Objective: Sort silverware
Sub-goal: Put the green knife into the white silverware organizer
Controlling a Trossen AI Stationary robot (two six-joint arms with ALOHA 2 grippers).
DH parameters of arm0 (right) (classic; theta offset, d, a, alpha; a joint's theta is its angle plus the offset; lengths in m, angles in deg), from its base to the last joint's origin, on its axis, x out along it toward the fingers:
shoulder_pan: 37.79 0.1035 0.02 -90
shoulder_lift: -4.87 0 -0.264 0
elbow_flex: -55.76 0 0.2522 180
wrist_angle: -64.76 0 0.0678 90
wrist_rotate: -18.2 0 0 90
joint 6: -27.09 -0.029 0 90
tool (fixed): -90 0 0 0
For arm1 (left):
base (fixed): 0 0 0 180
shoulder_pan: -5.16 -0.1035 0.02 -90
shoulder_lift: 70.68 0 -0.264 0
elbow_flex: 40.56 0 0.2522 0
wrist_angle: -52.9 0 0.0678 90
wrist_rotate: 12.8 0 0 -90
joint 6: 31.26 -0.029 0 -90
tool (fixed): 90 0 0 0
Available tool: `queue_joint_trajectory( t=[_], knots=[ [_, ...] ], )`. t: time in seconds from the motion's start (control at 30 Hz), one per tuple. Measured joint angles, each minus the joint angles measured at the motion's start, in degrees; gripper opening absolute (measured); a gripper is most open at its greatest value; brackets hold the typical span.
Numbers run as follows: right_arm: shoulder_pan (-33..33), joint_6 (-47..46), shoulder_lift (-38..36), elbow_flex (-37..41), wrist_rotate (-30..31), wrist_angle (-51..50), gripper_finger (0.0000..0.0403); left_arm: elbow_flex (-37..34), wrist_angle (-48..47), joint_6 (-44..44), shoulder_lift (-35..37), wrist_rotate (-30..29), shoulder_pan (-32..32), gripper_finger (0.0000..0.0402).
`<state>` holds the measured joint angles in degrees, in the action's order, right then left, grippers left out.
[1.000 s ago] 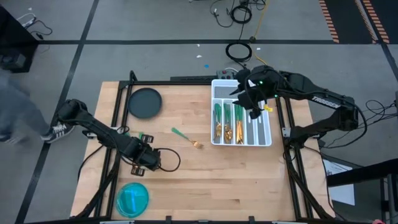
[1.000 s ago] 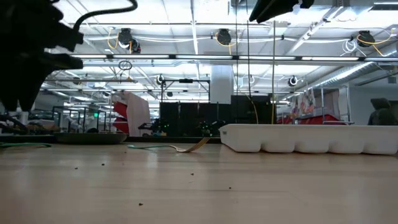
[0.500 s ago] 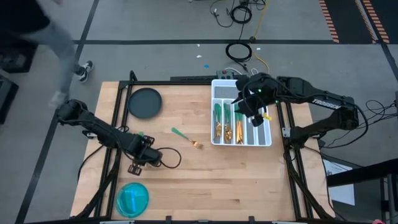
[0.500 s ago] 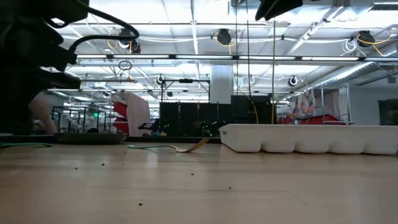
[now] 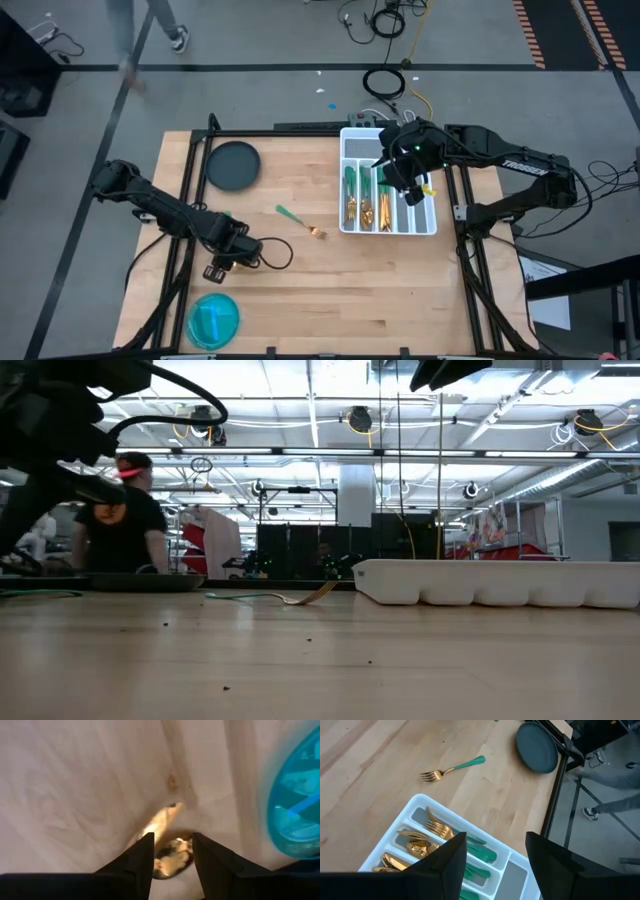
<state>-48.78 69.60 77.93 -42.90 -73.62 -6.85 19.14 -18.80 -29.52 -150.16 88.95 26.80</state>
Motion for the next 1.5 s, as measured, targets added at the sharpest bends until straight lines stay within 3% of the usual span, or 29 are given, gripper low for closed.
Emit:
queue_joint_trajectory(
  t=[0.3,0.73,1.23,1.5],
  knots=[
    [-0.02,-1.13,0.02,0.00,0.00,-0.38,0.0206,-1.18,2.11,-6.49,-0.01,-2.61,-2.78,0.0160],
    [-0.02,-3.20,0.02,0.02,-1.51,-0.82,0.0206,-1.53,3.24,-7.23,-0.20,-2.90,-2.87,0.0160],
    [-0.02,-5.94,0.07,0.04,-3.01,-1.80,0.0206,-1.51,4.10,-8.82,-8.56,-1.60,-2.04,0.0160],
    [0.00,-6.28,0.07,0.04,-3.04,-1.81,0.0206,-1.51,3.88,-8.53,-8.92,-1.23,-1.10,0.0160]
  ],
)
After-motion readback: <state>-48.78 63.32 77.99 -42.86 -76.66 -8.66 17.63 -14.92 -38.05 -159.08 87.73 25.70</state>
